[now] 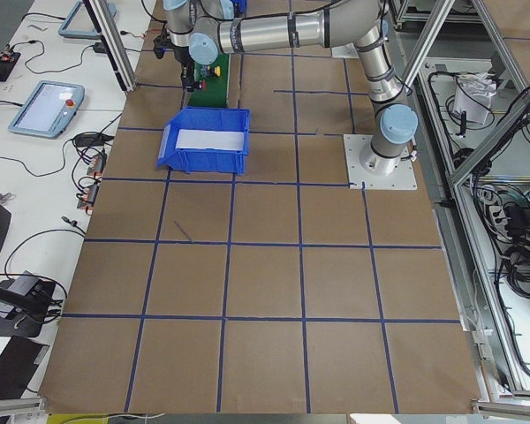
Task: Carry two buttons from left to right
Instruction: 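Carry the red button to the conveyor belt and release it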
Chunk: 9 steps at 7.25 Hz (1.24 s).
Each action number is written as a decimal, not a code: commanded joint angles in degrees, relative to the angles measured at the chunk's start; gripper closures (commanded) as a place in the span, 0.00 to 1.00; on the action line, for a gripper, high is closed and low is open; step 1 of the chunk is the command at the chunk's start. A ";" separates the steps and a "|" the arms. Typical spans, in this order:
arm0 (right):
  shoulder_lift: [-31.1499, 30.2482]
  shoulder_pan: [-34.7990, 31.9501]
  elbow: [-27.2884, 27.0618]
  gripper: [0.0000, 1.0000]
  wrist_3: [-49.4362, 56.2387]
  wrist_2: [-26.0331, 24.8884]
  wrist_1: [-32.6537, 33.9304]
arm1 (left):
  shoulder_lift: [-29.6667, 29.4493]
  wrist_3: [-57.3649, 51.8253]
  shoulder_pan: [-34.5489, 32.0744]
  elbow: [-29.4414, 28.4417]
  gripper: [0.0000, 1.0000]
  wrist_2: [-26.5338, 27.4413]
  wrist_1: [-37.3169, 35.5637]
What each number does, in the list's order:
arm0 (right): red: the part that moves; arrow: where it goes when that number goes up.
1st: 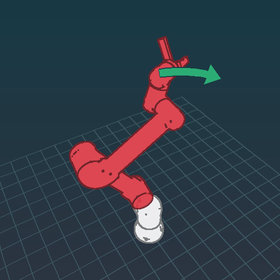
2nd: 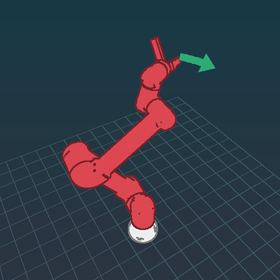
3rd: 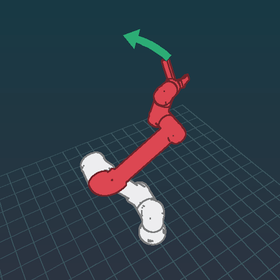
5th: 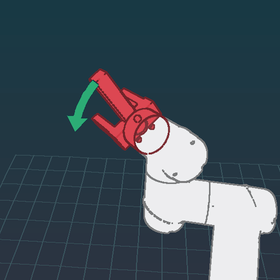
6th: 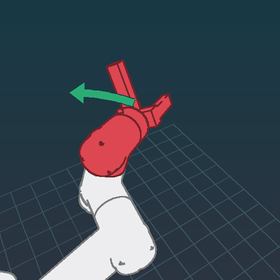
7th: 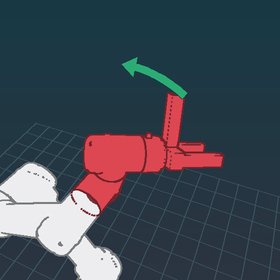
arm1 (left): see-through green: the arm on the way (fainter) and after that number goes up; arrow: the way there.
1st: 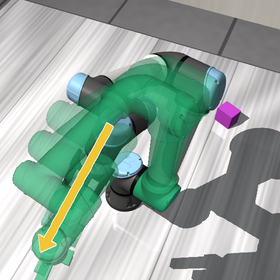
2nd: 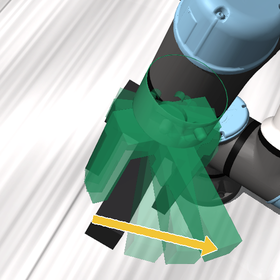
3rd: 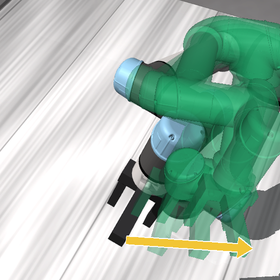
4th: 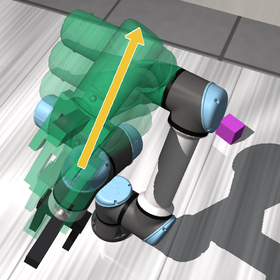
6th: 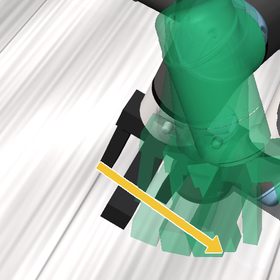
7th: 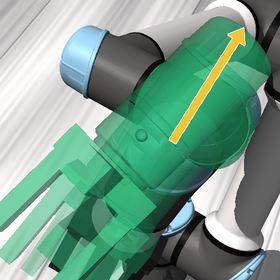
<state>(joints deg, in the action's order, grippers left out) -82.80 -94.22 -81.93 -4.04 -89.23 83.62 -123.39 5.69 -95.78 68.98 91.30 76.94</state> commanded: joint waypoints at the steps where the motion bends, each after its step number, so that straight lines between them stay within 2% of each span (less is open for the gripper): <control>1: 0.01 0.00 -0.08 0.00 0.00 0.02 0.05 | -3.08 0.90 -2.04 1.58 0.98 0.28 0.05; 2: 0.01 0.00 -0.08 0.00 0.00 0.02 0.05 | -3.34 0.99 -2.22 3.34 0.98 0.28 -0.03; 4: 0.01 0.00 -0.25 0.00 -0.26 0.20 -0.13 | -2.03 0.90 -2.13 7.56 0.98 0.19 -7.38; 5: 0.01 0.00 -0.25 0.00 -0.35 0.46 -0.39 | -2.03 1.42 -2.22 8.79 0.95 -0.07 -8.46; 6: 0.01 0.09 -0.25 0.00 -0.18 -0.15 -0.30 | -1.86 1.43 -2.22 9.15 0.51 0.19 -8.56; 7: -0.08 0.09 -0.25 0.00 -0.09 0.02 -0.22 | -2.03 0.99 -2.13 9.15 0.01 0.10 -8.56; 9: -0.08 0.09 -0.16 0.00 -0.17 0.46 -0.21 | -1.68 0.90 -1.87 8.46 0.00 0.89 -8.04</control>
<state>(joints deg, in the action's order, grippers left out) -82.87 -94.14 -82.16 -4.17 -88.92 83.43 -125.21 6.67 -97.85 77.87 91.78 68.54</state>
